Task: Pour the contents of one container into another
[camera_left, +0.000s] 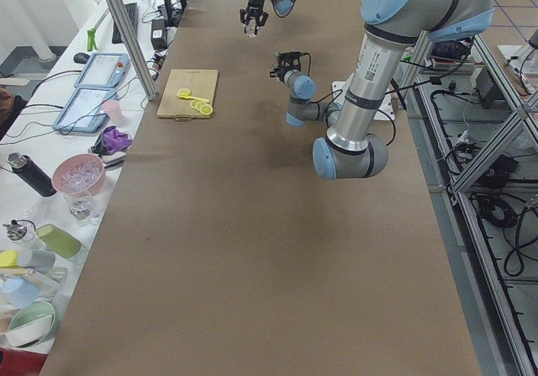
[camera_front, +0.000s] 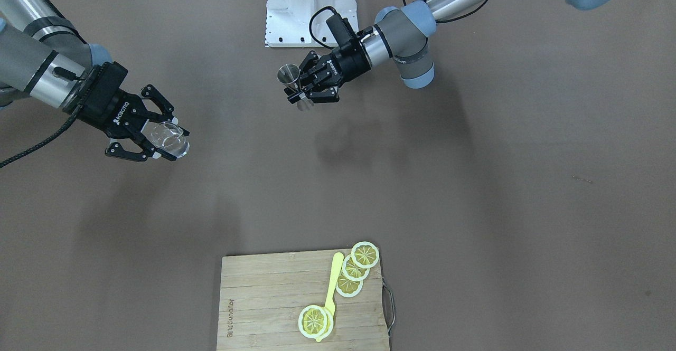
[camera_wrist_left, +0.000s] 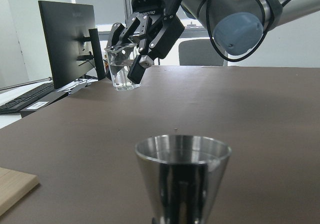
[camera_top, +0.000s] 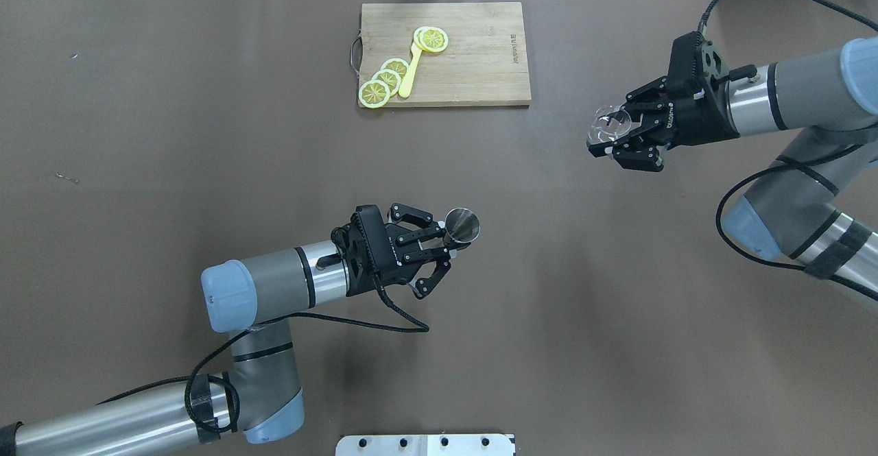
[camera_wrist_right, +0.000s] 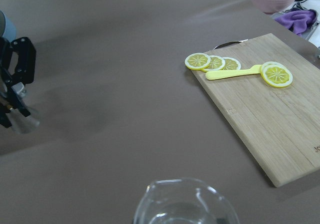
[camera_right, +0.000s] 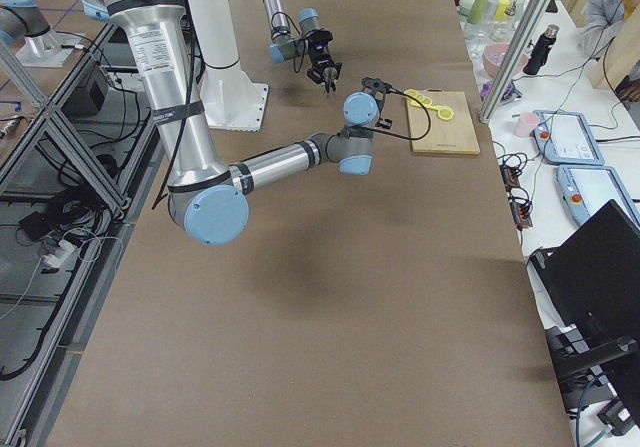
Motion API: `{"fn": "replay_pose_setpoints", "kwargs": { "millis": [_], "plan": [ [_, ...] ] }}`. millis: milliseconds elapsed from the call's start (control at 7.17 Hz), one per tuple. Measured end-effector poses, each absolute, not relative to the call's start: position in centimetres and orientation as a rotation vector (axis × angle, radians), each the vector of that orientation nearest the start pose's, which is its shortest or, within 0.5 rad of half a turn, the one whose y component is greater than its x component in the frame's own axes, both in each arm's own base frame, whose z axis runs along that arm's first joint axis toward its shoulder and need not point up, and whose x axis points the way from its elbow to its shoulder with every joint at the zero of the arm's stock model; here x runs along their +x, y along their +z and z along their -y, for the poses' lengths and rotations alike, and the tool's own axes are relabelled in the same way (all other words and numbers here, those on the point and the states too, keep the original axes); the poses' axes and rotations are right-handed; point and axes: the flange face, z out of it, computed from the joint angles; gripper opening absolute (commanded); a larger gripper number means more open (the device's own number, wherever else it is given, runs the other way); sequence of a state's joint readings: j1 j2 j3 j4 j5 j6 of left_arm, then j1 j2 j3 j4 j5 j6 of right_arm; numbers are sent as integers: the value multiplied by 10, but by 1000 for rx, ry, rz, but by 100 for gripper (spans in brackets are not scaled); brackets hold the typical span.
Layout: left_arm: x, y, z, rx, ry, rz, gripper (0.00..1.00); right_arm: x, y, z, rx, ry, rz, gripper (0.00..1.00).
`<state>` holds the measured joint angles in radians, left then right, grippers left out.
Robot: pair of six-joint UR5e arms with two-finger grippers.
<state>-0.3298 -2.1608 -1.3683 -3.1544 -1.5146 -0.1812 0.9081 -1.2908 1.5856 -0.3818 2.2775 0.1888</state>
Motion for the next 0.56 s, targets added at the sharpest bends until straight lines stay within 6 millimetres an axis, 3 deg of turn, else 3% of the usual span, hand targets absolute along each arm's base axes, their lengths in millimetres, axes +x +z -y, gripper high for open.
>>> {"fn": "replay_pose_setpoints", "kwargs": {
  "millis": [558],
  "plan": [
    [570,240,343,1562,628,-1294,0,-306,376,492,1093,-936,1128,0]
  ]
}}
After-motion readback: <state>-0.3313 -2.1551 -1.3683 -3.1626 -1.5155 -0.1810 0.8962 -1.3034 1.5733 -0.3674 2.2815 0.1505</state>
